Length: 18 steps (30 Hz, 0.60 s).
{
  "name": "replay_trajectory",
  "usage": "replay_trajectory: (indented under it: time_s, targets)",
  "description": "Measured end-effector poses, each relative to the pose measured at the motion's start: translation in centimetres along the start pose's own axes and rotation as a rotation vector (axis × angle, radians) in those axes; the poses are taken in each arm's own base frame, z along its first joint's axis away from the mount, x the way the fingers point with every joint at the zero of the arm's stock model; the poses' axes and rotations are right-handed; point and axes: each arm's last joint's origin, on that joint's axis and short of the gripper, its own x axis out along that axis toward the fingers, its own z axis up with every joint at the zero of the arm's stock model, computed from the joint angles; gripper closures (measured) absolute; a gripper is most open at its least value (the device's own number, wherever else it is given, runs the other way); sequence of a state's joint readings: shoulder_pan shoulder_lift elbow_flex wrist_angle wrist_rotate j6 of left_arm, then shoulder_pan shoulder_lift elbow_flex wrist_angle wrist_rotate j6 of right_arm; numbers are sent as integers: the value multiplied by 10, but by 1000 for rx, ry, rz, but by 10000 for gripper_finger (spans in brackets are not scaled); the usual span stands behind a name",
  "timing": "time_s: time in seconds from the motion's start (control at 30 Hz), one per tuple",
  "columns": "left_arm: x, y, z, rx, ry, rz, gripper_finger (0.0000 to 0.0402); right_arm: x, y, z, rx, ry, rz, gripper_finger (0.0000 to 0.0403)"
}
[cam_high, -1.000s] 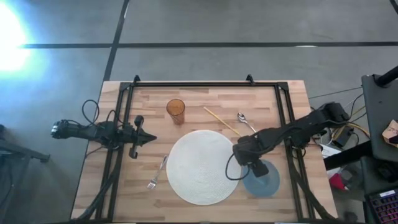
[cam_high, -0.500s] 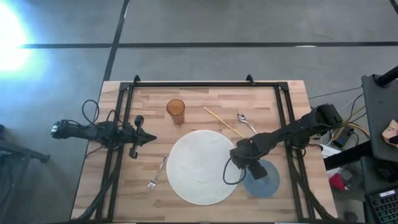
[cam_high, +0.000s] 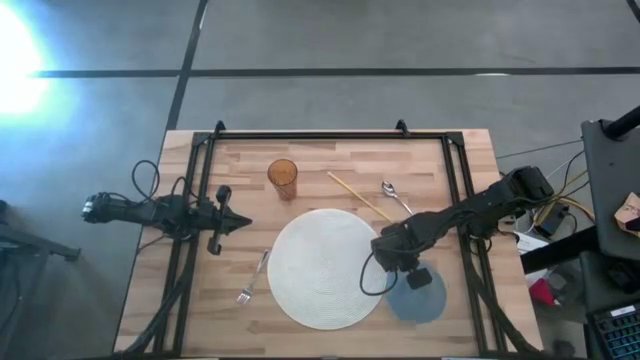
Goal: Pick & Place Utensil
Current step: Put the blue bowl on the white tablemat
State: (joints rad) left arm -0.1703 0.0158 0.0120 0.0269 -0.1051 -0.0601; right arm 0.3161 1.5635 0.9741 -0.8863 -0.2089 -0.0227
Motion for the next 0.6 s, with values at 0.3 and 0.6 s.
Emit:
replay_trajectory:
  time_s: [0.3, 0.6]
  targets:
    - [0, 0, 0, 0, 0, 0, 401, -1, 0, -2, 0, 14, 2, 393]
    - [0, 0, 0, 0, -1, 0, 401, -20, -1, -1, 39, -14, 11, 394]
